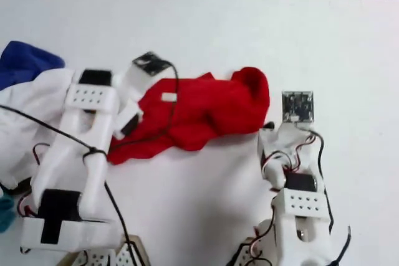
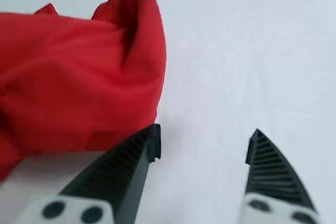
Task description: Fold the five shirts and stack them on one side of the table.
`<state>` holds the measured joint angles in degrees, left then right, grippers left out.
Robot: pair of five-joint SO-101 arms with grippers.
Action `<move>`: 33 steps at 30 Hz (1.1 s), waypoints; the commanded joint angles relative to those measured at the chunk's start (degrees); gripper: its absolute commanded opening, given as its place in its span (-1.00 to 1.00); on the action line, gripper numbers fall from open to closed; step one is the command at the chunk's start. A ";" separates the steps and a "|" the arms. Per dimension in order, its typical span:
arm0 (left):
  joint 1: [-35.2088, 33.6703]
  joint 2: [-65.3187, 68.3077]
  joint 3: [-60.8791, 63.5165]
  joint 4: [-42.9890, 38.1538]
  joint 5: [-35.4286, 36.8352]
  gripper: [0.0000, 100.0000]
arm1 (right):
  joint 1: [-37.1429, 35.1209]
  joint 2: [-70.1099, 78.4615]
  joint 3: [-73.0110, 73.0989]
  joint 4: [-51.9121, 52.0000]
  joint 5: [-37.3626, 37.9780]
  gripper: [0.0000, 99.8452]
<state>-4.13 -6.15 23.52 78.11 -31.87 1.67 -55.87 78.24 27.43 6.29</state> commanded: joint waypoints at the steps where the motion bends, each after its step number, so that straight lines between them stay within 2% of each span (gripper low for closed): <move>1: -3.16 -2.73 6.11 -9.14 0.62 -0.95 | -2.95 -1.36 -5.45 2.68 -0.70 -0.46; 5: -4.57 -2.73 12.70 -19.34 0.62 -0.95 | -5.41 4.18 -8.79 2.24 -1.14 -0.46; 9: -4.31 -2.73 18.68 -28.57 0.62 -0.95 | -5.58 20.97 -20.22 3.38 -4.40 -0.46; 14: -4.31 -3.08 25.54 -38.77 1.32 -0.95 | -5.93 42.33 -39.82 16.48 -6.42 -0.46; 20: -4.57 -2.73 24.84 -39.47 8.97 -0.95 | -4.18 55.60 -51.69 22.55 -5.98 -0.56; 28: -5.98 -2.73 25.01 -39.56 9.49 -0.95 | -9.36 60.26 -57.14 28.18 -5.80 -0.66; 33: -6.07 -2.73 25.01 -39.56 9.49 -0.95 | -12.53 60.70 -59.52 30.20 0.35 -0.66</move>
<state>-8.97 -7.65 48.66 39.69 -22.99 -9.58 4.97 21.45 56.79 3.82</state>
